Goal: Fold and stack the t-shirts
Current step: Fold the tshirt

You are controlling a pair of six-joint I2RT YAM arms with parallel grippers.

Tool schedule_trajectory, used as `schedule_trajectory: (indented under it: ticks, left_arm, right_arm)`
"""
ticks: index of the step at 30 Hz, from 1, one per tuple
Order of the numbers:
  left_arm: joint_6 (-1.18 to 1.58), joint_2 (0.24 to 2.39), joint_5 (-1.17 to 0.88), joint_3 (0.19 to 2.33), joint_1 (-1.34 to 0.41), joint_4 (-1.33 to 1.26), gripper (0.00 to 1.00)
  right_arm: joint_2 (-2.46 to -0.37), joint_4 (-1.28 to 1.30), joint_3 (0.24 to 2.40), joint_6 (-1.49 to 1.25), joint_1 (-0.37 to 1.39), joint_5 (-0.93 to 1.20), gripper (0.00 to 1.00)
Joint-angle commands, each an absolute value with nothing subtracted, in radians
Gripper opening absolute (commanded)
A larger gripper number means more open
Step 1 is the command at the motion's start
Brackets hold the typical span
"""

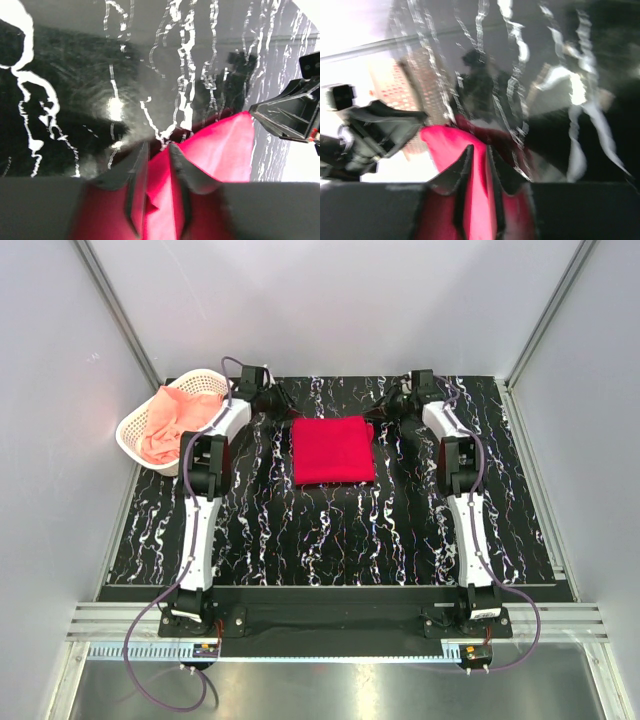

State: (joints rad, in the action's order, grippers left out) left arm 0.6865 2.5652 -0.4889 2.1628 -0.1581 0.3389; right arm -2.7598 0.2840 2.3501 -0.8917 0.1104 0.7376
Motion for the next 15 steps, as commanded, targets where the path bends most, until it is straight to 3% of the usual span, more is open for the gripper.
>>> schedule_trajectory:
  ticks: [1,5,7,8,10,11,15]
  left_arm:
    - [0.646,2.467,-0.457,2.229,-0.160,0.412,0.34]
    - [0.630,2.349,-0.434,2.220,-0.160,0.495,0.42]
    - [0.612,2.266,-0.425,2.185,-0.160,0.553,0.46]
    - [0.606,2.237,-0.420,2.165,-0.160,0.569,0.47]
    - [0.578,2.137,-0.413,2.094,-0.161,0.624,0.49]
    - [0.569,2.094,-0.411,2.059,-0.161,0.641,0.49]
    - [0.531,1.878,-0.416,1.843,-0.176,0.690,0.49]
  right_arm:
    - [-2.669,0.500,2.437,-0.766,0.101,0.704,0.24]
    - [-2.564,0.746,2.412,-0.629,0.089,0.635,0.42]
    - [-2.479,0.781,2.323,-0.554,0.089,0.617,0.49]
    - [-2.450,0.787,2.286,-0.534,0.089,0.615,0.57]
    - [-2.381,0.795,2.182,-0.470,0.090,0.603,0.65]
    - [-2.364,0.802,2.156,-0.445,0.092,0.595,0.76]
    - [-2.344,0.847,2.112,-0.286,0.103,0.581,0.88]
